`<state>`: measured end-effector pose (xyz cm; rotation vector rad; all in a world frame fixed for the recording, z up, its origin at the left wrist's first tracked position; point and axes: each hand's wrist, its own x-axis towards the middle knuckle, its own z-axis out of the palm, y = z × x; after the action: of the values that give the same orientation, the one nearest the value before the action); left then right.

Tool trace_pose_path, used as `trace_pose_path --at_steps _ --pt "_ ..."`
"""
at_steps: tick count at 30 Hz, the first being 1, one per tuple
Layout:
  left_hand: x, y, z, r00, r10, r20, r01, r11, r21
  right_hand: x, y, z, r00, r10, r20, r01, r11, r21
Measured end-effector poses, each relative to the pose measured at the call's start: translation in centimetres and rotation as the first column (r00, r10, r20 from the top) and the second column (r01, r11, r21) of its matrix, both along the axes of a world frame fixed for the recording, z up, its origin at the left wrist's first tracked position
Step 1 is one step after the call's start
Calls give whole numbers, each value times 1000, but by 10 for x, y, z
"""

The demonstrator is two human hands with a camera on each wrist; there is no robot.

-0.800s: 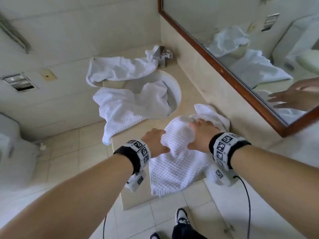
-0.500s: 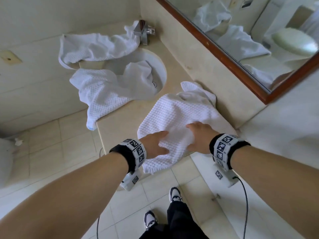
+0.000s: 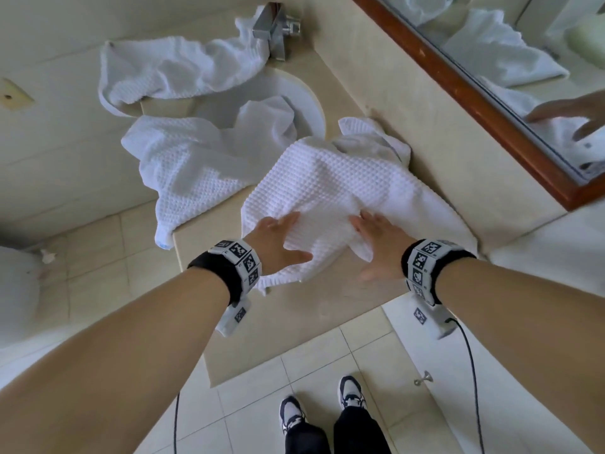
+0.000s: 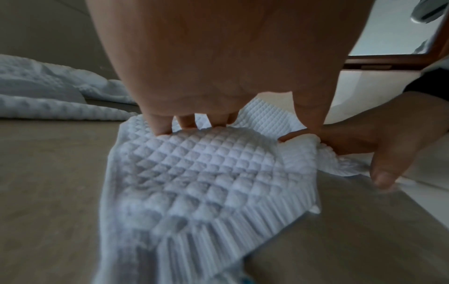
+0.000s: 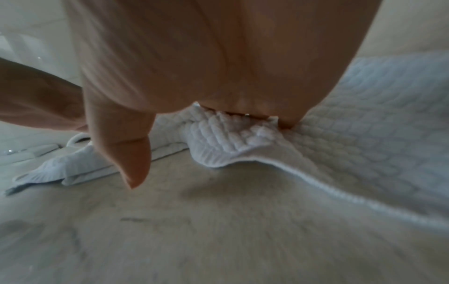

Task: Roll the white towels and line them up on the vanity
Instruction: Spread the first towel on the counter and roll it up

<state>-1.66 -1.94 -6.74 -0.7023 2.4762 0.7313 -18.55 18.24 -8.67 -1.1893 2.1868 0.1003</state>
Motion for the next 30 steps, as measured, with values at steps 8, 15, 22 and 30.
trace_pose_path --at_steps 8,15,22,30 --pt "4 25 -3 947 -29 -320 13 998 -54 2 19 1 988 -150 41 152 871 -467" --pt "14 42 -24 964 5 -265 22 995 99 19 52 1 979 -198 56 201 856 -476" --pt "29 44 -32 979 83 -188 -86 996 -5 36 69 -6 992 -121 47 130 921 -367" --pt "48 47 -24 924 338 -180 -303 933 195 39 82 -9 997 -67 30 74 924 -374"
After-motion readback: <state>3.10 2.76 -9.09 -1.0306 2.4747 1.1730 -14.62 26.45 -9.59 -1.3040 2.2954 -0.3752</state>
